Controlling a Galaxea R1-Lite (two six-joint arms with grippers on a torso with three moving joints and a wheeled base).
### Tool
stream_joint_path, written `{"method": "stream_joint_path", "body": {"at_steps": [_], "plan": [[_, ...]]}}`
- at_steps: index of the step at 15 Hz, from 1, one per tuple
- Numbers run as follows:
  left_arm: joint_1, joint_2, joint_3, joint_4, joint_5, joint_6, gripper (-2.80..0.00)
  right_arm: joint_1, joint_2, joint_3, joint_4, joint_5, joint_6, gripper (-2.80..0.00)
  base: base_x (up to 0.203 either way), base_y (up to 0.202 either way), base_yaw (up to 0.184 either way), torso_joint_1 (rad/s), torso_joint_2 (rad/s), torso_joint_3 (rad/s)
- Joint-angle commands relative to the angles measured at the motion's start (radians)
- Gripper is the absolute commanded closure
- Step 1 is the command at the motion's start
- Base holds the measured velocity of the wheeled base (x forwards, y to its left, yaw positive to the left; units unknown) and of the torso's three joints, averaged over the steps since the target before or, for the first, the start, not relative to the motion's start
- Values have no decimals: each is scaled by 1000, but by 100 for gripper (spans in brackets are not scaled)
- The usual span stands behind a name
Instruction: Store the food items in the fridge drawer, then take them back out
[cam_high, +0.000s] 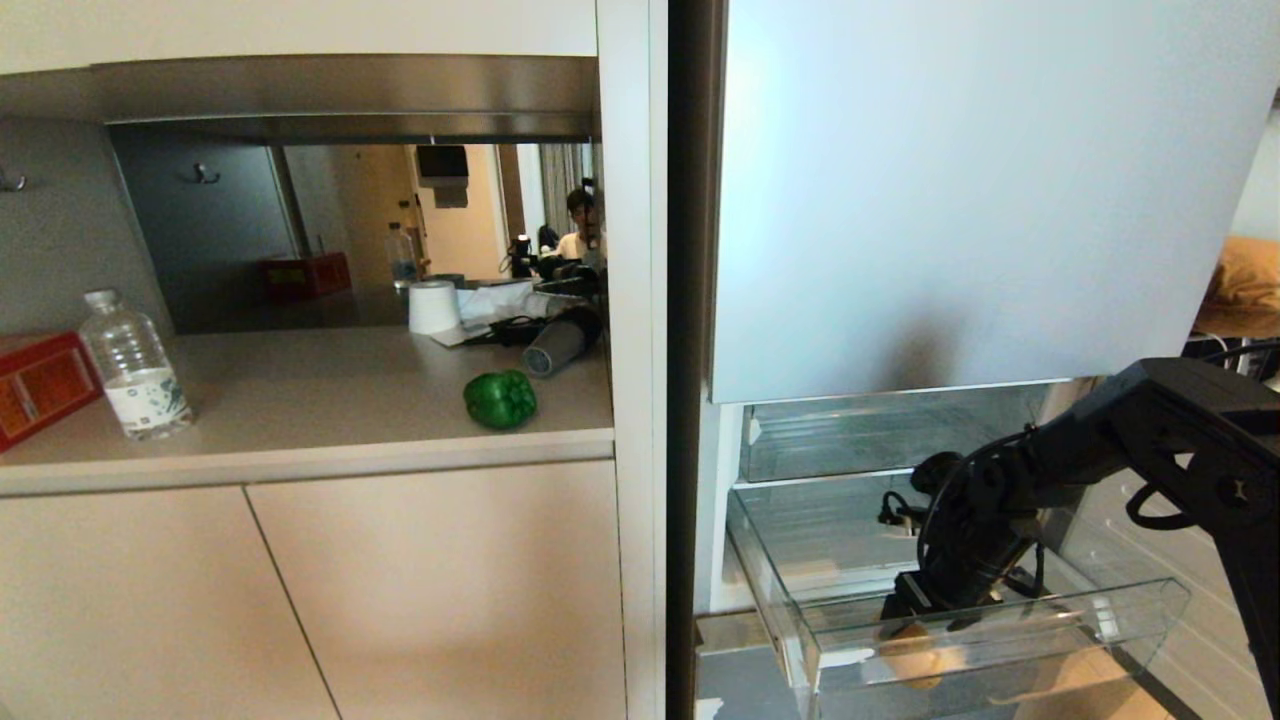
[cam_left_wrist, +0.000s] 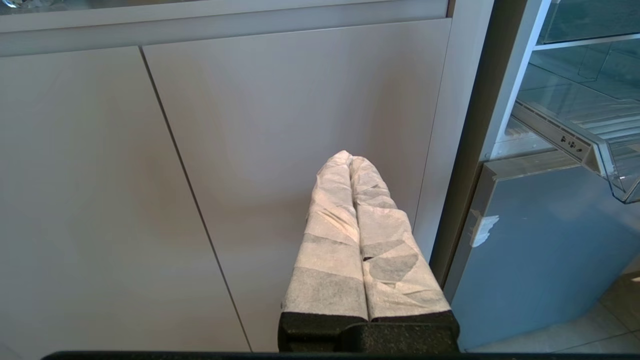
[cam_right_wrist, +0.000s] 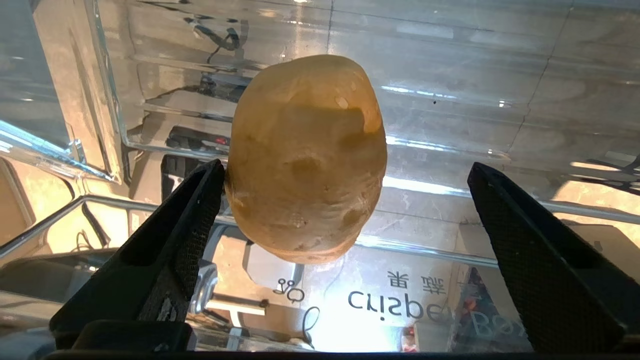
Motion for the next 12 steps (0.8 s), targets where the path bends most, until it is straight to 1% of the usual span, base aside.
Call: {"method": "stream_joint_path", "body": {"at_steps": [1, 7, 12], "plan": [[0, -1, 0, 1, 0, 0, 0, -1, 1, -9, 12, 1, -3, -280, 0, 0, 0, 0, 0, 0], [0, -1, 0, 0, 0, 0, 0, -1, 31, -29, 32, 0, -10, -280, 0, 0, 0, 0, 0, 0], [0, -2, 0, 0, 0, 0, 0, -1, 78, -93, 32, 0, -7, -280, 0, 0, 0, 0, 0, 0]]}}
